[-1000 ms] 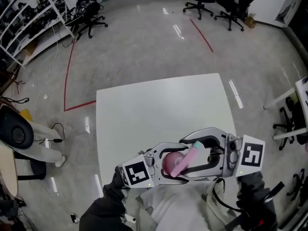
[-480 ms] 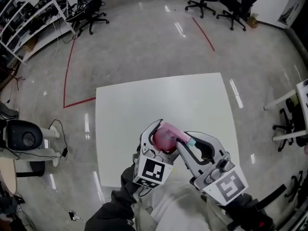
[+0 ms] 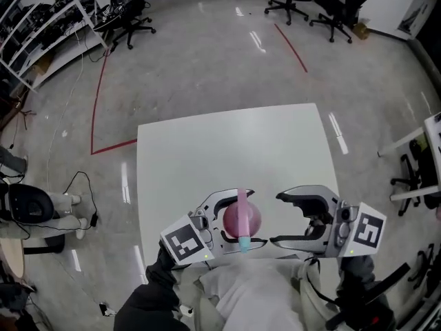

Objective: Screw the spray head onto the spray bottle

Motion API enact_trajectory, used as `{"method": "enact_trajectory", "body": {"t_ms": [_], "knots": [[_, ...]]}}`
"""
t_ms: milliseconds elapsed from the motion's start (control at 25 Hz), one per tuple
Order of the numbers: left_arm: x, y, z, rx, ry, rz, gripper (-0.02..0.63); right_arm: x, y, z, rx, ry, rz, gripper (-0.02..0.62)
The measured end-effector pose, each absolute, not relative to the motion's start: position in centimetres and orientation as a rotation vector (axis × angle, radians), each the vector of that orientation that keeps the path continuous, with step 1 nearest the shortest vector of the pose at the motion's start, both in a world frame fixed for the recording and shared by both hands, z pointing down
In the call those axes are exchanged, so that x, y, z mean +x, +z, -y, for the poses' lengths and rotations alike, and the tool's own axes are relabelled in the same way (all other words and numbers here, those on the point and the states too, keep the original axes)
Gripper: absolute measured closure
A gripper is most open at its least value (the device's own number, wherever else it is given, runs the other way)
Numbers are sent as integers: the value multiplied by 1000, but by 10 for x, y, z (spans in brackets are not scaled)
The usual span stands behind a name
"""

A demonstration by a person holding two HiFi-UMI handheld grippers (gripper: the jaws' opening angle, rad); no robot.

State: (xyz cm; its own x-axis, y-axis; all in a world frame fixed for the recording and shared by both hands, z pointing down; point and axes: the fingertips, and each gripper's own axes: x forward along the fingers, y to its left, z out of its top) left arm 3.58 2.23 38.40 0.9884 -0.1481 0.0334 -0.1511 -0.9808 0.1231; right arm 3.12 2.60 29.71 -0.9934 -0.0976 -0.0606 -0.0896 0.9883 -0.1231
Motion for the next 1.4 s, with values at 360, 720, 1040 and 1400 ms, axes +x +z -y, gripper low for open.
{"method": "enact_trajectory", "body": {"t_ms": [360,720,1040,1400], "knots": [[57,390,-51,2979,140,-70,161,-2,287,-18,-101,-181,-3033,388],[43,413,0,2994,290,537,161,11,304,-12,-604,68,-3125,537],[60,443,1,3035,582,667,161,7,296,0,-532,-48,-3047,355],[52,461,20,2907,706,1171,161,30,319,46,-1264,-295,-2770,532]]}}
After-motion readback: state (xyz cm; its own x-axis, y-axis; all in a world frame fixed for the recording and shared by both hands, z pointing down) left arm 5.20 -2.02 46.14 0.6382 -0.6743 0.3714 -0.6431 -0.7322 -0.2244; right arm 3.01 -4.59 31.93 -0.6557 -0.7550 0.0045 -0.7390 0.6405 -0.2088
